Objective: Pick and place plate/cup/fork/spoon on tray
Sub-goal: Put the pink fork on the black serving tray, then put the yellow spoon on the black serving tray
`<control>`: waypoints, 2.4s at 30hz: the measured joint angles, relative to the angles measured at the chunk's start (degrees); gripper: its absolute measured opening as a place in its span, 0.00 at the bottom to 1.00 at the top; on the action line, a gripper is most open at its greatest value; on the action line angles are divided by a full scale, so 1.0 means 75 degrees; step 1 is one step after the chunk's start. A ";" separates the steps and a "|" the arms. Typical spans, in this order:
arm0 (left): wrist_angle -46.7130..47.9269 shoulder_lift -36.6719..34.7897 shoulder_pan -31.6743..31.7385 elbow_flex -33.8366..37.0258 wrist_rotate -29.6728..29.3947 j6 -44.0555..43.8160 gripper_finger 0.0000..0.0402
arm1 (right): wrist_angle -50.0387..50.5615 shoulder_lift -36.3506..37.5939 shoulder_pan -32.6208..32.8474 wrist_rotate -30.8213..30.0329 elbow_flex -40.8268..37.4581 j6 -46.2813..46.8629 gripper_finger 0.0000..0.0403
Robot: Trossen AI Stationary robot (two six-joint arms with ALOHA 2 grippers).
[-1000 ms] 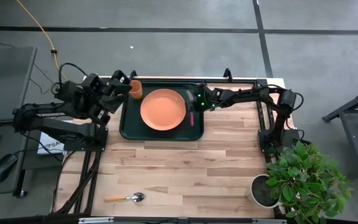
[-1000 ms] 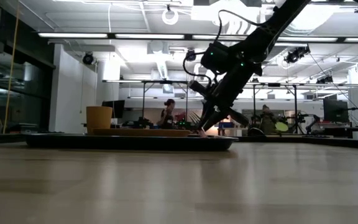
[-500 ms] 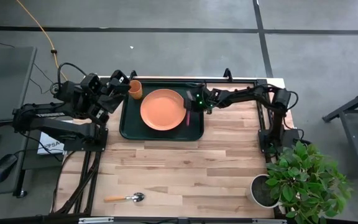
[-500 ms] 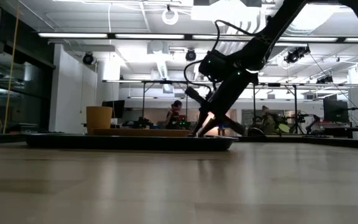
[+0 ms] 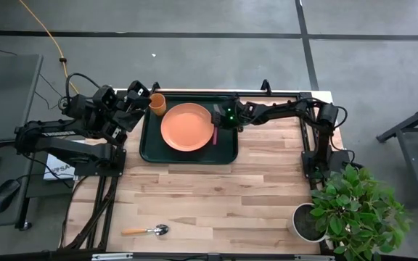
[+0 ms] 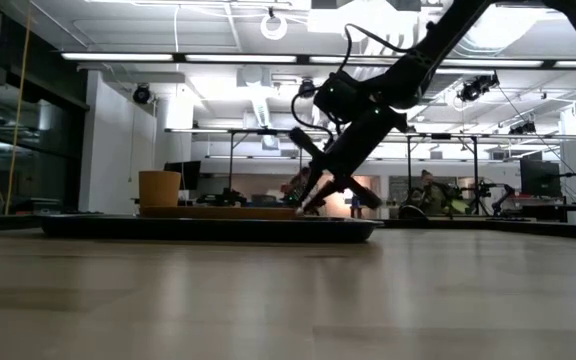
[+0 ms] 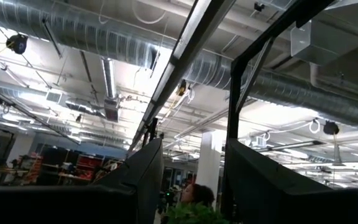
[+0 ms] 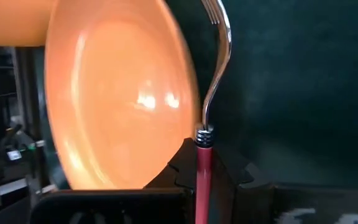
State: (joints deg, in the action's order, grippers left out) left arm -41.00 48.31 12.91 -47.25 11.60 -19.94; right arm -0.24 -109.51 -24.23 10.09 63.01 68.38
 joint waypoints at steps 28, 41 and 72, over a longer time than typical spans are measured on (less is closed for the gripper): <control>0.0009 0.0000 0.0003 0.0000 -0.0012 -0.0120 0.40 | 0.0297 0.0628 -0.0337 0.0716 -0.1219 -0.0515 0.01; 0.0018 0.0000 0.0003 0.0000 -0.0090 -0.0084 0.40 | -0.0043 0.0623 -0.0364 0.0456 -0.1613 -0.0371 0.11; 0.0027 0.0000 0.0003 0.0000 -0.0087 -0.0062 0.40 | 0.1471 0.1198 -0.0425 -0.0199 -0.1000 -0.1334 0.35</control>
State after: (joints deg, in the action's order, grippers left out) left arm -40.80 48.31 12.93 -47.24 10.94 -20.40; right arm 10.80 -100.53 -27.42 8.60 55.51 58.37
